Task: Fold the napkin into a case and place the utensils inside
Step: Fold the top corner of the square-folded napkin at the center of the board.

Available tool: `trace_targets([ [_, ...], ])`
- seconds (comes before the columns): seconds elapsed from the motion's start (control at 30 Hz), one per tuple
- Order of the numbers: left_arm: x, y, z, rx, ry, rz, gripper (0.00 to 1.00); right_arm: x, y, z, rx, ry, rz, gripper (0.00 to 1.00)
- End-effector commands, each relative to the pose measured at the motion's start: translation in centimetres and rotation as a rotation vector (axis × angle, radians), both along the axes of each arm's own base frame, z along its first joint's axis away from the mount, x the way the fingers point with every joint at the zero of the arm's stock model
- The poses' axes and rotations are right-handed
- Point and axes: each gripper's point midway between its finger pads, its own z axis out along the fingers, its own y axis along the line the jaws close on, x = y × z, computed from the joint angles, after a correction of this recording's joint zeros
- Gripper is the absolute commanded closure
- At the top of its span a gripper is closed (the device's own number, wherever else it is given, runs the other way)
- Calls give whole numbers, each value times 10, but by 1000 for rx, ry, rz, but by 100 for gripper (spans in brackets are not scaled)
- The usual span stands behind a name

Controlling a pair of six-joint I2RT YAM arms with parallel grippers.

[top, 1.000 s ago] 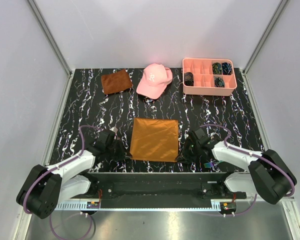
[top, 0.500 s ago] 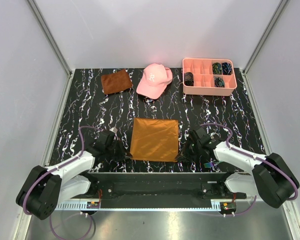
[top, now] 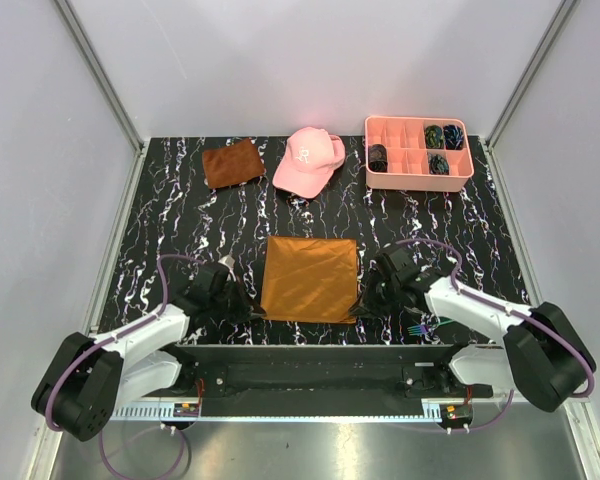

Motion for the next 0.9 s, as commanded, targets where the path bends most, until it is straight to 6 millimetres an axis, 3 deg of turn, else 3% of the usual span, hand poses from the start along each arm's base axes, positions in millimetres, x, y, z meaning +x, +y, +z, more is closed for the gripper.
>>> trace_targets([
  [0.0,-21,11,-21,36,80,12,99,37,23,24,26,-119,72,100],
  [0.03,-22,11,-22,34,81,17,99,43,27,26,22,-141,103,100],
  [0.07,-23,12,-23,34,82,19,99,57,40,40,50,-174,128,100],
  [0.13,-22,11,-22,28,77,24,100,71,52,29,34,-163,182,100],
  [0.17,-21,11,-21,27,73,25,100,87,66,43,63,-196,201,100],
  [0.2,-22,11,-22,28,75,25,100,93,72,29,46,-165,218,100],
  [0.23,-21,12,-21,30,70,28,100,101,78,27,46,-173,239,100],
  [0.27,-21,12,-22,29,71,29,100,117,91,40,70,-208,251,100],
  [0.3,-21,11,-22,29,71,27,100,123,97,25,57,-181,261,100],
  [0.33,-22,12,-23,31,74,26,100,130,103,25,63,-189,277,100],
  [0.37,-22,12,-23,31,73,26,100,145,115,37,90,-223,288,100],
  [0.4,-22,12,-24,32,76,27,100,151,120,24,83,-200,295,100],
  [0.47,-23,13,-25,35,75,24,100,166,136,32,114,-221,310,100],
  [0.53,-23,13,-25,37,78,19,100,173,143,20,119,-200,320,100],
  [0.57,-24,13,-26,37,79,19,100,181,150,27,136,-217,322,100],
  [0.63,-25,14,-28,43,84,18,100,184,155,20,141,-202,327,100],
  [0.87,-26,14,-30,44,90,18,100,199,168,25,173,-231,355,100],
])
